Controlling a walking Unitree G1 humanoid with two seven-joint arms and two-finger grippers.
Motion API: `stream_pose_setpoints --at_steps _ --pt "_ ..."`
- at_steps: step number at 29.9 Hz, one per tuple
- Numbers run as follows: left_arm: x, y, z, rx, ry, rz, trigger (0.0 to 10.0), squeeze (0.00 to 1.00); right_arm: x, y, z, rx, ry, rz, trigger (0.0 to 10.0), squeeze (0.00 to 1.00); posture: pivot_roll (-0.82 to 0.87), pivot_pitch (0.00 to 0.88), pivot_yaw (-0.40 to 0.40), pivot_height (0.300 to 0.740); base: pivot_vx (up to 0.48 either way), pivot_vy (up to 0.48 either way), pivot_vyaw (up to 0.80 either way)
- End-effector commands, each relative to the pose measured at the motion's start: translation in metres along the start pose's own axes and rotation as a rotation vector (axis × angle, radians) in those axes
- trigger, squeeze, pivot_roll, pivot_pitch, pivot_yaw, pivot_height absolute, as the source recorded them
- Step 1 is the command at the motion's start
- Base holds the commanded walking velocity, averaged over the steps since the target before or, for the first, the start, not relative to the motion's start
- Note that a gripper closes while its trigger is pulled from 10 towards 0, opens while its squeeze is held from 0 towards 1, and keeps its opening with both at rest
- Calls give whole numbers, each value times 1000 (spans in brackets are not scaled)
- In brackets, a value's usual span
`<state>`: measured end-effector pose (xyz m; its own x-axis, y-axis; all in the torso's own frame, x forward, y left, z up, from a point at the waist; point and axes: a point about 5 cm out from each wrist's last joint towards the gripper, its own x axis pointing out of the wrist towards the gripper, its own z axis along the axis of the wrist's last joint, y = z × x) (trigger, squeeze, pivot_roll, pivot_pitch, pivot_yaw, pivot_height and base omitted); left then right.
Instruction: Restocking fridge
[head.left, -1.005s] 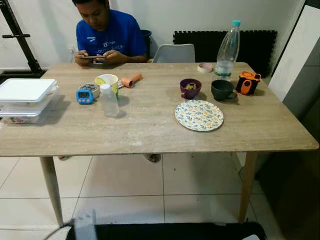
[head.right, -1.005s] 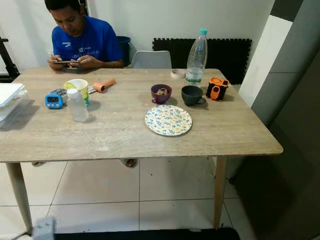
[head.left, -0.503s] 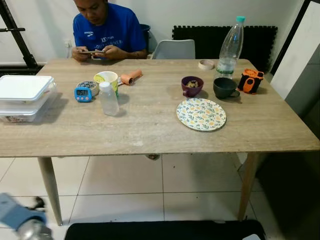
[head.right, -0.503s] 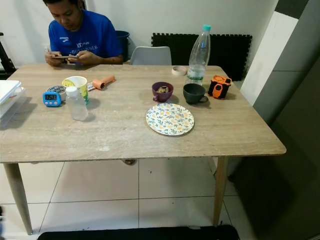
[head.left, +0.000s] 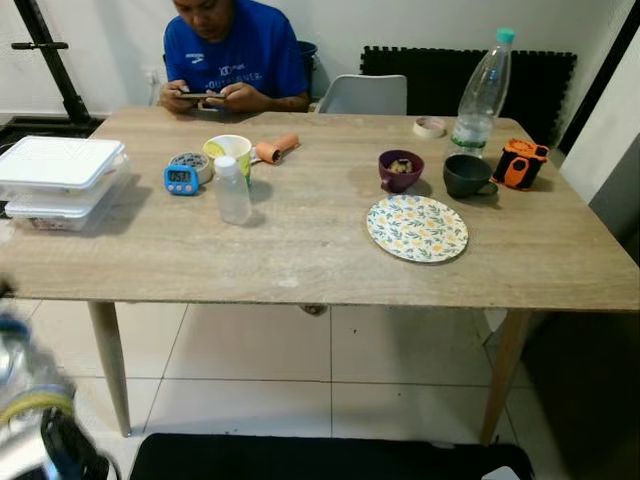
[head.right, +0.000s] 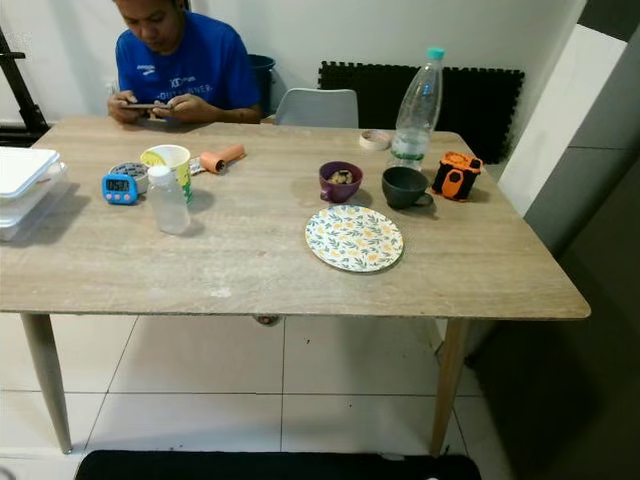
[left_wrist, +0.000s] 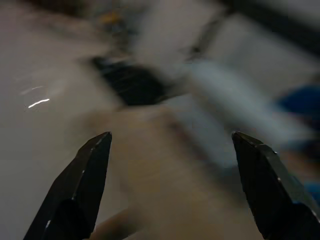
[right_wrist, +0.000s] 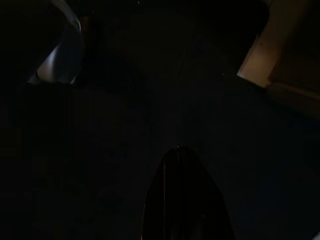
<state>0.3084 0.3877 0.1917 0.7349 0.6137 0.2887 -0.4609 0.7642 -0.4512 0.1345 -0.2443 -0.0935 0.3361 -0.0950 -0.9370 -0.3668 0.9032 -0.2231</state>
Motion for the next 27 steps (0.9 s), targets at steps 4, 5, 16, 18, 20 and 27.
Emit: stream_pose_setpoints --at_steps 4,5,16,18,20,27 --pt "11 -74 3 -1 -13 -340 10000 1000 0 0 2 -29 -5 7 10000 0 -69 136 -33 740 0 0 0" --pt "13 -95 7 -10 -27 -423 10000 1000 0 1 2 -35 -8 9 10000 0 -67 148 -33 740 0 0 0" --pt "2 -194 14 82 -9 -868 10000 0 0 18 -19 -53 17 50 10000 0 -73 318 1 740 0 0 0" --pt "1 -204 15 115 -13 -900 10000 0 -1 22 -28 -45 30 58 10000 0 -77 333 3 740 0 0 0" --pt "0 -210 16 139 -15 -929 10000 0 -2 23 -35 -40 39 60 10000 0 -75 350 8 740 0 0 0" --pt "-3 -234 20 234 -38 -939 10000 0 -3 16 -35 -27 33 45 10000 0 -83 373 12 740 0 0 0"
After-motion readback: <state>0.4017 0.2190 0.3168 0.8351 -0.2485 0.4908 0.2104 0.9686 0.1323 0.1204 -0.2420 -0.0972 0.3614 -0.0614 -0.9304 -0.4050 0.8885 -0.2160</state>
